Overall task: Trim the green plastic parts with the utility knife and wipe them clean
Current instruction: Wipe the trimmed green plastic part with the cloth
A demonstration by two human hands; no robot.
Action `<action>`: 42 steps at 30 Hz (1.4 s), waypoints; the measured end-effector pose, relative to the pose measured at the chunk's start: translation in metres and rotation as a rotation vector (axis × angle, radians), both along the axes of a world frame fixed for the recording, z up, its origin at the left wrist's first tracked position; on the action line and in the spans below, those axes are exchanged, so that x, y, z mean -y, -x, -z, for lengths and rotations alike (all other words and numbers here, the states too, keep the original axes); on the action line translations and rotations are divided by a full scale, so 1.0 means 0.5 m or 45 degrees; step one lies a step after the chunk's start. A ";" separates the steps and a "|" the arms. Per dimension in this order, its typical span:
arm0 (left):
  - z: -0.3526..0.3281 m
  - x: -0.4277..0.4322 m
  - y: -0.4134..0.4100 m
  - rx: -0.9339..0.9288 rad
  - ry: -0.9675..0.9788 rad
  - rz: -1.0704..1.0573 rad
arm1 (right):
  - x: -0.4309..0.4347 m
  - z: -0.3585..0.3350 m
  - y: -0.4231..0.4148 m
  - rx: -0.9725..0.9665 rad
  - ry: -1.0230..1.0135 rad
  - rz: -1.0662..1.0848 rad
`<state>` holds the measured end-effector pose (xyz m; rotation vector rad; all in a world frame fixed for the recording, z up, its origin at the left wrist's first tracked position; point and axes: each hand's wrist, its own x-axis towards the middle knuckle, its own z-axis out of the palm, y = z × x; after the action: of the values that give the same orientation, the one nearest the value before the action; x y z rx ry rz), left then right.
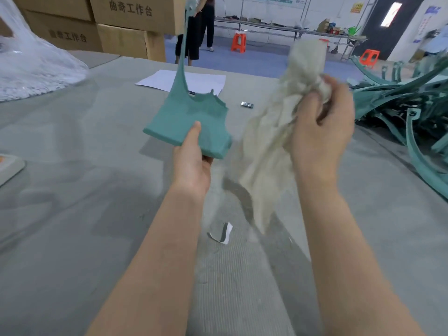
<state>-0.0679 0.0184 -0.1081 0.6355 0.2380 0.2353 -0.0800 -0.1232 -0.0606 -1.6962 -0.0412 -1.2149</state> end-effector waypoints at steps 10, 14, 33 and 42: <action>-0.028 0.059 0.026 0.263 -0.075 0.281 | -0.096 0.061 -0.002 -0.590 0.062 -0.390; -0.031 0.072 0.025 0.277 -0.043 0.334 | -0.070 0.014 -0.062 -0.590 -0.122 -0.260; -0.038 0.014 0.038 0.291 -0.259 0.837 | -0.001 0.080 -0.087 -0.728 -0.086 -0.132; -0.017 0.007 0.015 0.091 -0.633 0.395 | 0.034 0.059 -0.046 -0.650 0.011 -0.040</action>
<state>-0.0754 0.0148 -0.0996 1.1421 0.0054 0.0141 -0.0568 -0.1401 -0.0900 -1.9589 0.2365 -0.7304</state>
